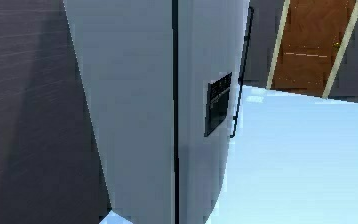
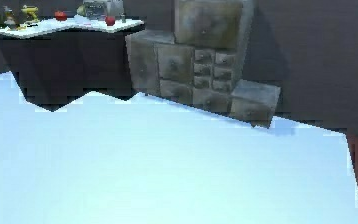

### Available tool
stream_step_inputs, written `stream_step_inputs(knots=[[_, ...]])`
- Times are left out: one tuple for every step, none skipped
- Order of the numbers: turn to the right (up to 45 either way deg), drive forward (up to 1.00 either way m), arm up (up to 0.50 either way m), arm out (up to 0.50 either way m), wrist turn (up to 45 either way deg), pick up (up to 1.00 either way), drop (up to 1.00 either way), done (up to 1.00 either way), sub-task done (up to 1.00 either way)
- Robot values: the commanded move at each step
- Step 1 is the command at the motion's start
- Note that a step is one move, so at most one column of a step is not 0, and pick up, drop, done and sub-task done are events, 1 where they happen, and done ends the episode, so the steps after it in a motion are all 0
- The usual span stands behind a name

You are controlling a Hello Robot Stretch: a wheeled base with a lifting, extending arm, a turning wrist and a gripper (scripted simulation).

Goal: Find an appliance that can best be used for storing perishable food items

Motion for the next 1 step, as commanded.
stream_step_inputs(knots=[[0.0, 0.0, 0.0, 0.0, 0.0, 0.0, 0.0, 1.0, 0.0]])
